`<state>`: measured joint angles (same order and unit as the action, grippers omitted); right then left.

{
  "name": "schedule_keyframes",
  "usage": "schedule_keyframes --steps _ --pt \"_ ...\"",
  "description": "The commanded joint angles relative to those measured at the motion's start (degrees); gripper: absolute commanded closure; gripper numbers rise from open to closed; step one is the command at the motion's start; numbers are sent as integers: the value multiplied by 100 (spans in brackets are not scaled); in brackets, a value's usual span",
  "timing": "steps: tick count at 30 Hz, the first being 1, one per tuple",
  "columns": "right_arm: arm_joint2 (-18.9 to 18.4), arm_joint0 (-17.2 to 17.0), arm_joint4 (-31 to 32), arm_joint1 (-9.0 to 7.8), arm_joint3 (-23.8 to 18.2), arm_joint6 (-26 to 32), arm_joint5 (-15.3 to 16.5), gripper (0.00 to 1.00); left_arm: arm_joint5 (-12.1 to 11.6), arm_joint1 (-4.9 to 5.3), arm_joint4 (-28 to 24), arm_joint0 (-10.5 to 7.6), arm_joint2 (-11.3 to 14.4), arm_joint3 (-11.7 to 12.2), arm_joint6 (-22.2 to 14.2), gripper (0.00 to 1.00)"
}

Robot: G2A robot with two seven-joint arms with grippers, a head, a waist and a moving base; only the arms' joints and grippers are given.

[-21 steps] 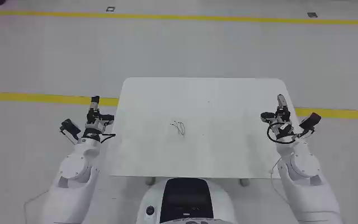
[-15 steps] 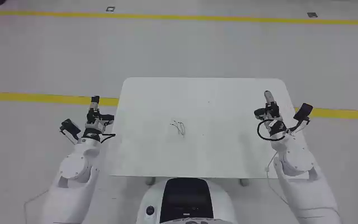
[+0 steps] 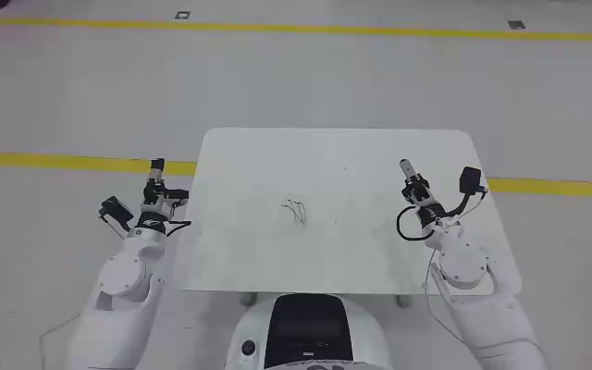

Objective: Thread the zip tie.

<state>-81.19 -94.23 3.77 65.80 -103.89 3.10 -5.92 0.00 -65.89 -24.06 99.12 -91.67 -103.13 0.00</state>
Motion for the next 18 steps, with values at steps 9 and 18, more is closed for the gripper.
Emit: schedule_keyframes --steps 9,18 --pt "102 209 625 -11 -125 139 -260 0 0 0 0 0 0 0 0 0" --pt "1160 1094 2387 72 -123 718 -1356 0 0 0 0 0 0 0 0 0"
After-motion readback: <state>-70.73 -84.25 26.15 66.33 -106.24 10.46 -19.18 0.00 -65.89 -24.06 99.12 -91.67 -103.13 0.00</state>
